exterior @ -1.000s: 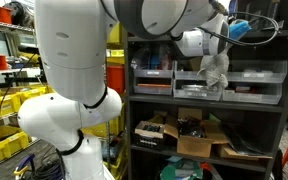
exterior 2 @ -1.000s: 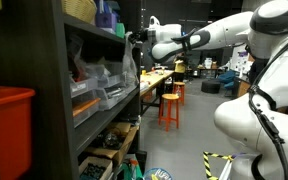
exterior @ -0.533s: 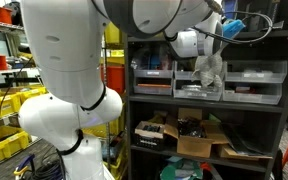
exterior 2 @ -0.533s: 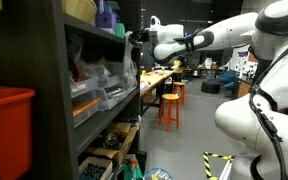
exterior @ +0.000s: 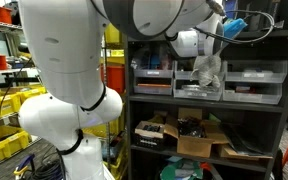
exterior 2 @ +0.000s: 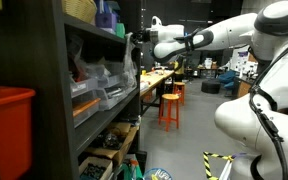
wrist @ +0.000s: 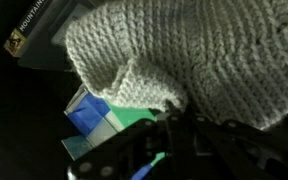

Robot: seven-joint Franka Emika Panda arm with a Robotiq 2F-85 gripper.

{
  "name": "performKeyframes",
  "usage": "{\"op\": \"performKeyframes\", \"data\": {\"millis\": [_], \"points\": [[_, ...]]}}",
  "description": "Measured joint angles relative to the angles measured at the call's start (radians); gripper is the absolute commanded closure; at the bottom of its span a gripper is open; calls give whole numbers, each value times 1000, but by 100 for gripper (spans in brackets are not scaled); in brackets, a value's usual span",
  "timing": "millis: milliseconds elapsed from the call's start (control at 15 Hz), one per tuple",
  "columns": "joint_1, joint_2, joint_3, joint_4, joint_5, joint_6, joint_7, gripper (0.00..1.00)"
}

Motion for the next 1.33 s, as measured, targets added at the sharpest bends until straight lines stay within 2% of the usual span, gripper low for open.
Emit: {"op": "performKeyframes", "data": {"millis": [267,467,1000,1333], "points": [[14,-1,-20,29,45,-1,0,99],[37,-4,-50,92,85,-2,12,99],[163,-27,-243,325,97,-23,148,99],[257,-32,-350,371,112,-49,144,99]]}}
